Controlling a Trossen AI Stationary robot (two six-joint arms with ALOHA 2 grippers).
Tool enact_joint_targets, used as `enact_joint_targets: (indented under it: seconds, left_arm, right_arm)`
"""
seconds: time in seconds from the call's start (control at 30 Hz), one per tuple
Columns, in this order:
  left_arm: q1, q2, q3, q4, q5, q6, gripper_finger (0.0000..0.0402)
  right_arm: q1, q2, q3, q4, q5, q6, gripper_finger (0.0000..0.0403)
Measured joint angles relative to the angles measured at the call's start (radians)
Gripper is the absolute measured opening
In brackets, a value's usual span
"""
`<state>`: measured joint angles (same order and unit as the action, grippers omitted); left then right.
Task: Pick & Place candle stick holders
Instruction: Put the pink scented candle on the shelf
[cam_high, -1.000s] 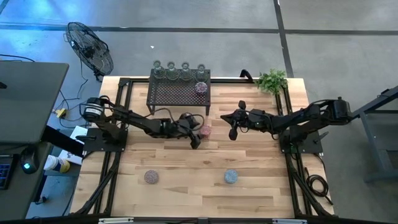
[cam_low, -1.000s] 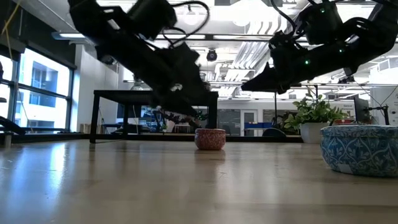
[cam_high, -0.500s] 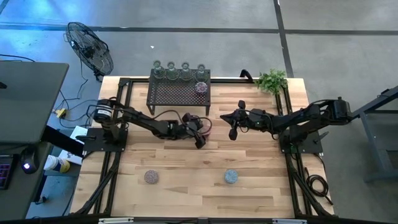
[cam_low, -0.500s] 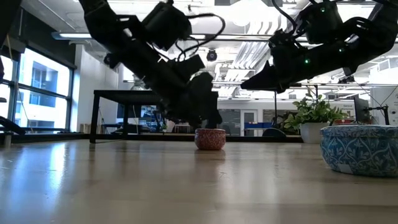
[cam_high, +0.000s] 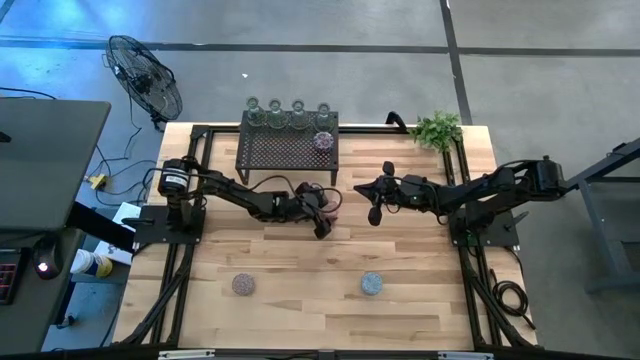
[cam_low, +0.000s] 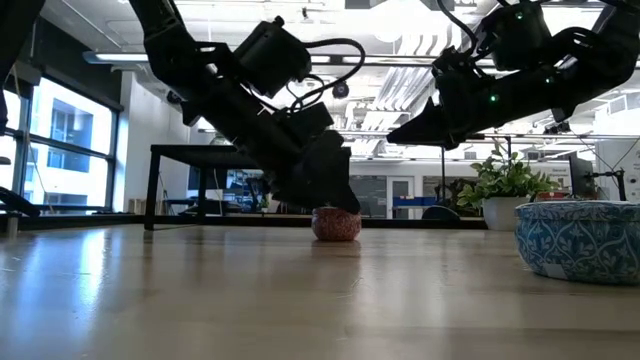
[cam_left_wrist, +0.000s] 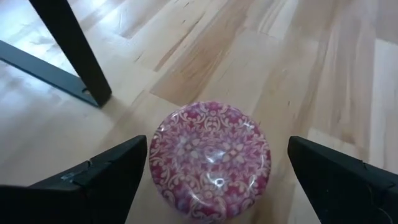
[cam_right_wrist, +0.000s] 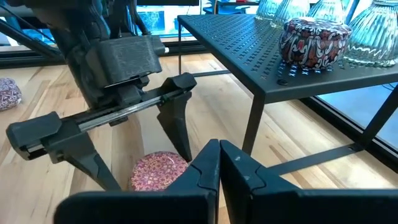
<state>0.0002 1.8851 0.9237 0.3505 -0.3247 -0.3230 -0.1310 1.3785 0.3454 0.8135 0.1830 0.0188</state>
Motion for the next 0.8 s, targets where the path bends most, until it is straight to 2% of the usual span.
enact_joint_targets:
  seconds: [0.57, 0.67, 0.8]
  left_arm:
    - [0.0, 0.037, -0.002, 0.031, -0.016, 0.057, 0.038]
    - [0.0, 0.035, 0.0, 0.03, -0.011, 0.057, 0.0366]
    - [0.0, 0.035, -0.001, 0.032, -0.011, 0.057, 0.0327]
  right_arm:
    - [0.0, 0.0, 0.0, 0.01, 0.0, -0.001, 0.0001]
    - [0.0, 0.0, 0.0, 0.01, 0.0, -0.001, 0.0002]
    - [0.0, 0.0, 0.0, 0.01, 0.001, -0.004, 0.0001]
